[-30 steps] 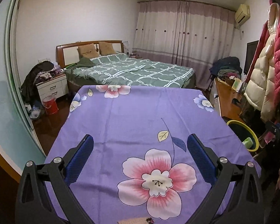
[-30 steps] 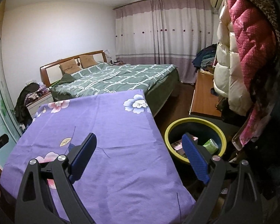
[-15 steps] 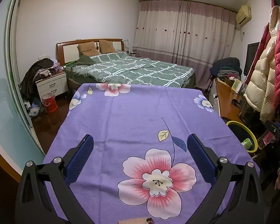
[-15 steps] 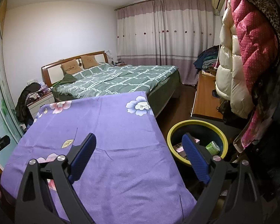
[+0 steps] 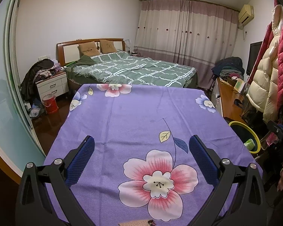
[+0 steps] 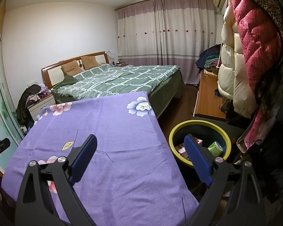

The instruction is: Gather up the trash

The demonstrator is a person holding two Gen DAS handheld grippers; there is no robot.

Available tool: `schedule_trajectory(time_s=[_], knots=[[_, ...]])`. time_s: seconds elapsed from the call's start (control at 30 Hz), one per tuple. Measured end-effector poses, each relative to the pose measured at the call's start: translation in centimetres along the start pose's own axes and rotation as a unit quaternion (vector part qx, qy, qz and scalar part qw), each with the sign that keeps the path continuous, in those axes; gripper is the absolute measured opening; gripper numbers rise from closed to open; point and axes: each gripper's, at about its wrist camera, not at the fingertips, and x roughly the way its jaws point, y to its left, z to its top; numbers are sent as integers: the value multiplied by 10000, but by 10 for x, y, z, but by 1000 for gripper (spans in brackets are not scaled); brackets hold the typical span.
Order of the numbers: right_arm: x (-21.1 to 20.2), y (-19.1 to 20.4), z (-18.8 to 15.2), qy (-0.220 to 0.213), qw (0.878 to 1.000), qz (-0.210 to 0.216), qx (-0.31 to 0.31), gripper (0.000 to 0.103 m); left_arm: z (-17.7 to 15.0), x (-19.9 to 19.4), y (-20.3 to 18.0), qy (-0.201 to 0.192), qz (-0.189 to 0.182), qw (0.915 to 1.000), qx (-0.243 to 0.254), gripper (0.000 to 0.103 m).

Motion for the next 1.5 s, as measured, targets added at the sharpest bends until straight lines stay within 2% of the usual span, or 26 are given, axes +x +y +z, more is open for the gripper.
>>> schedule_trajectory(time_s=[1.5], knots=[[10,8,-2,109,9999,83,20,89,2,7,-10,67,-32,9999,101,98]])
